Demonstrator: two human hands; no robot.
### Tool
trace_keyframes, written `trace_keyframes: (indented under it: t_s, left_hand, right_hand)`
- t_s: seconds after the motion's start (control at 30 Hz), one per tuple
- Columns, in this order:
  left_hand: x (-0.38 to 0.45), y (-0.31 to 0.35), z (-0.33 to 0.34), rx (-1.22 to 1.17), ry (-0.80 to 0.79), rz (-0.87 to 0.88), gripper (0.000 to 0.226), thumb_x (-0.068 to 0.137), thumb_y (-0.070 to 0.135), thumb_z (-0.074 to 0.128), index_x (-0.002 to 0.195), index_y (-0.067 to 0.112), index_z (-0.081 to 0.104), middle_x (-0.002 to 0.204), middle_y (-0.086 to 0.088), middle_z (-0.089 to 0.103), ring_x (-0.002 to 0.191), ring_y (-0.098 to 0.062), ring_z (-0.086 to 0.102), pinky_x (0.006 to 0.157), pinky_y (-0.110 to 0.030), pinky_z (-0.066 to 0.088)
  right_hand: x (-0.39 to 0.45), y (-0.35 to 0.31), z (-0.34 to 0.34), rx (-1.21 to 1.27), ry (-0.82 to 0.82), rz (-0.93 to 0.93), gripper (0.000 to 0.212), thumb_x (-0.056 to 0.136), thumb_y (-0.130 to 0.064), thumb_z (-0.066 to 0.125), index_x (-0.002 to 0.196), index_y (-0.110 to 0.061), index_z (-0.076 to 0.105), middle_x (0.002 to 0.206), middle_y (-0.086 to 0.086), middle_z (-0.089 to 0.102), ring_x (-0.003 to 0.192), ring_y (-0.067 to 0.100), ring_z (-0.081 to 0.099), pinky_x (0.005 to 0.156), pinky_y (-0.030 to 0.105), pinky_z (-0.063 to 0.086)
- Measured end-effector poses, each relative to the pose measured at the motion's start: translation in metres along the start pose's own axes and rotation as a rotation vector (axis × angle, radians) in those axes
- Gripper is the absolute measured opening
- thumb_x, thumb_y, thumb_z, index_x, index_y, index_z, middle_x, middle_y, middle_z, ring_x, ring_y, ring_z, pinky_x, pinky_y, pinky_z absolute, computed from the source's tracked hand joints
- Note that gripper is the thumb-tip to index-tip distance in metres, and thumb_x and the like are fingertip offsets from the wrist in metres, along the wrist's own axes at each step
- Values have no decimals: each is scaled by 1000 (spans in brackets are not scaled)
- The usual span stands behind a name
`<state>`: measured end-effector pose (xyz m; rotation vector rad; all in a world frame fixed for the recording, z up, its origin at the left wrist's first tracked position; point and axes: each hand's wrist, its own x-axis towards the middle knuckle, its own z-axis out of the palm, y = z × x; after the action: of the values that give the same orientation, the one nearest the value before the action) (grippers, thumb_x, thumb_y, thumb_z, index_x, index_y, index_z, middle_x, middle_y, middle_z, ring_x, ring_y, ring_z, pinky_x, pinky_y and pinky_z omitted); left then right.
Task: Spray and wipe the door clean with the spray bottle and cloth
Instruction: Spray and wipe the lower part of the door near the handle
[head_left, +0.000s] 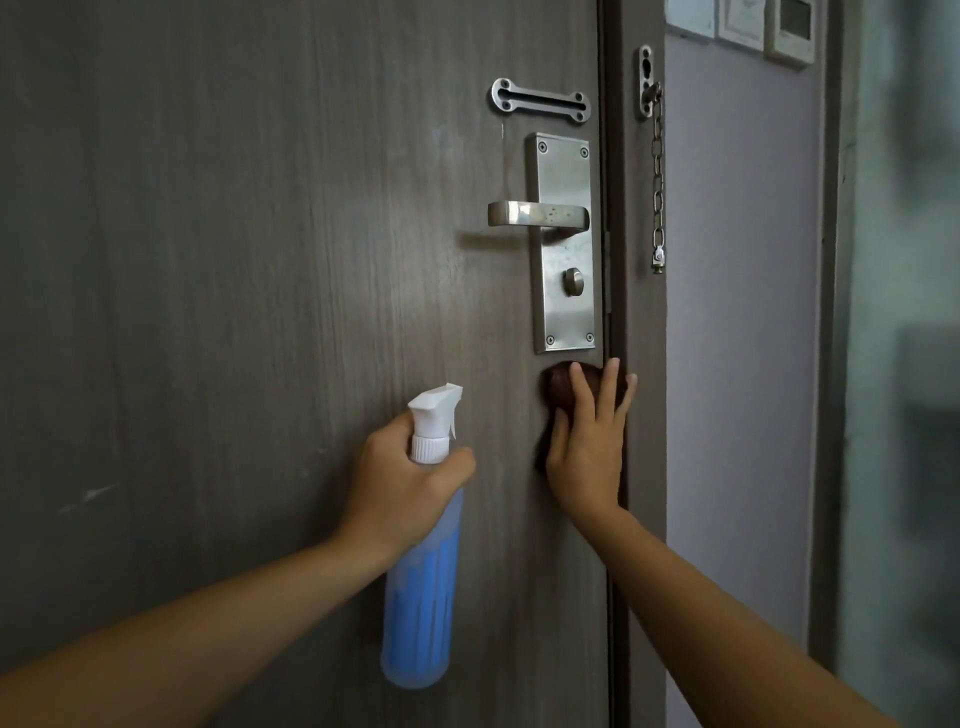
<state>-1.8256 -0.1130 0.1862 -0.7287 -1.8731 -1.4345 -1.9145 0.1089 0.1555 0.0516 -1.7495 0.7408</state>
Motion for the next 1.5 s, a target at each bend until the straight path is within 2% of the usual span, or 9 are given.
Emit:
trace_keyframes:
  t_s: [0.1, 0.27, 0.33, 0.47, 0.73, 1.03, 1.3, 1.43, 1.5]
  left_hand:
    - [-1, 2, 2, 9, 19, -2, 15, 70, 28, 72, 66, 27, 57, 54, 10, 55, 49, -1, 48, 48, -19, 38]
    - [-4, 3, 5, 29, 10, 2, 10, 70, 30, 72, 75, 29, 64, 57, 15, 59, 52, 1, 50, 52, -16, 39]
    - [-5, 4, 3, 32, -4, -2, 14, 70, 30, 72, 77, 20, 65, 57, 11, 58, 52, -1, 51, 51, -21, 41]
    - [-6, 6, 1, 32, -7, -10, 16, 71, 28, 72, 70, 19, 59, 55, 11, 56, 51, -1, 51, 49, -20, 40]
    - [-34, -16, 12, 122, -114, -135, 20, 63, 31, 69, 63, 17, 55, 53, 6, 56, 49, -5, 49, 49, -28, 39]
    - [-47, -31, 16, 140, -144, -234, 24, 61, 36, 67, 62, 14, 56, 53, 6, 56, 49, -6, 50, 50, -30, 40]
    - [-42, -24, 10, 87, -106, -168, 20, 58, 44, 65, 60, 27, 55, 51, 9, 53, 47, -1, 47, 48, -21, 37]
    - [-35, -17, 5, 65, -59, -121, 31, 58, 47, 65, 66, 17, 57, 55, 8, 55, 50, -3, 48, 50, -24, 39]
    - [-31, -13, 4, 55, -46, -98, 28, 59, 44, 65, 67, 18, 58, 54, 11, 55, 50, 0, 47, 49, -19, 38]
  right_hand:
    - [-15, -12, 10, 5, 8, -45, 61, 103, -15, 53, 160, -21, 31, 173, 10, 0, 157, 41, -12, 122, 54, 17]
    - [-39, 9, -1, -113, -197, -593, 59, 103, -25, 56, 158, -24, 37, 171, 11, 16, 158, 43, 5, 121, 53, 28]
    - [-27, 15, -9, -87, -155, -474, 56, 102, -22, 57, 157, -22, 41, 172, 10, 15, 158, 42, 5, 121, 50, 26]
    - [-22, -6, -2, -2, -40, 21, 59, 103, -16, 56, 159, -23, 36, 173, 7, 4, 158, 40, -7, 121, 50, 18]
    - [-28, 10, -14, -33, -213, -343, 64, 102, -21, 61, 160, -26, 34, 174, 3, 5, 160, 33, -4, 120, 50, 27]
    - [-25, 6, -12, 53, -165, -132, 64, 103, -18, 58, 160, -30, 31, 174, -5, -2, 159, 29, -11, 122, 50, 17]
    - [-30, 3, -7, 85, -141, -83, 63, 104, -19, 57, 161, -30, 31, 173, -6, -3, 159, 28, -13, 122, 48, 11]
    - [-49, -18, 8, 149, -61, 68, 61, 104, -22, 52, 161, -29, 31, 174, 1, -2, 157, 31, -15, 124, 52, 9]
    - [-73, -29, 19, 133, -77, -25, 62, 102, -27, 49, 161, -32, 30, 174, 3, 0, 158, 32, -16, 122, 52, 10]
